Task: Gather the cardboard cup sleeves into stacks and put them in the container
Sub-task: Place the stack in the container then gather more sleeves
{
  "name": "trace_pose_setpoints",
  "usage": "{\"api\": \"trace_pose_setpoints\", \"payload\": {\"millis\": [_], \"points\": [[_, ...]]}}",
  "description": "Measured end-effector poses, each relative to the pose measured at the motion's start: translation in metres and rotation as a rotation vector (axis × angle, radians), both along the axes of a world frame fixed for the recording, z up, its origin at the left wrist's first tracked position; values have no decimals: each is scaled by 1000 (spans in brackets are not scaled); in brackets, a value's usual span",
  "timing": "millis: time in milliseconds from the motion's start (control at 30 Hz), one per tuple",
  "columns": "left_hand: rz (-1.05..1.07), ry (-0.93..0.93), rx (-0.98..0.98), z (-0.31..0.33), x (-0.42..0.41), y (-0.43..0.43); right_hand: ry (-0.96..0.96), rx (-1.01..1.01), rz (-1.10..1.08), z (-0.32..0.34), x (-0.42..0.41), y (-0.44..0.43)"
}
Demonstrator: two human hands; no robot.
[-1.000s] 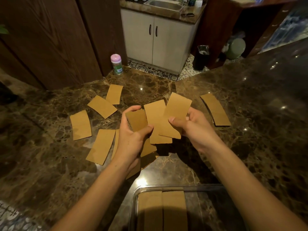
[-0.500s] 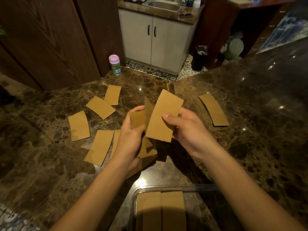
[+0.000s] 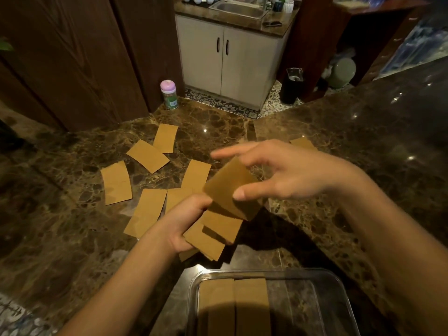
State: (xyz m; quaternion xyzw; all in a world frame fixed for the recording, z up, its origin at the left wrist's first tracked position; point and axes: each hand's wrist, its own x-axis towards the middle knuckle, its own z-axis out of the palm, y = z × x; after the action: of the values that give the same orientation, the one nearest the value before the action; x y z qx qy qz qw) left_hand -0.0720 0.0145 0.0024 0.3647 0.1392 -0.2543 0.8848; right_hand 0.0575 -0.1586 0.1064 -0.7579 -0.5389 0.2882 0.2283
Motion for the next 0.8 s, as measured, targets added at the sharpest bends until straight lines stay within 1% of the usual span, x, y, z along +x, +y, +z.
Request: {"api": "trace_pose_setpoints", "payload": {"millis": [67,100,167,233,300,400,500,567,600,667,733,800], "points": [[-46,-8,-46,3,-1,0,-124,-133,73,5,-1,12],[-54,-15,-86,4,-2,-1,-171,-156,80,5,-2,16],[-23,-16,-158,5,-2,-1,-196,-132,35,6,-1,18],[65,-19,-188,2,-1,-1,-161,-69,-72,5,2,13],[196,-36,-204,-1,0,-2,-40,70,-246,-2,6,7],[401,-156,-191,-1,2,-3,252,327,-537,-19,1,2],[582,-238,0,2,6,-9,663,457,-767,-35,-16,7],[688,-239,75,4,9,-14,846,494,-869,-43,-30,13],[722,-240,96,6,11,-16,895,512,-886,-47,-38,16],[742,-239,135,7,13,-18,904,526,-873,-55,-52,17],[718,-236,150,5,14,-18,816,489,-854,-58,-57,15],[693,-242,122,2,13,-17,726,430,-865,-55,-53,11]]}}
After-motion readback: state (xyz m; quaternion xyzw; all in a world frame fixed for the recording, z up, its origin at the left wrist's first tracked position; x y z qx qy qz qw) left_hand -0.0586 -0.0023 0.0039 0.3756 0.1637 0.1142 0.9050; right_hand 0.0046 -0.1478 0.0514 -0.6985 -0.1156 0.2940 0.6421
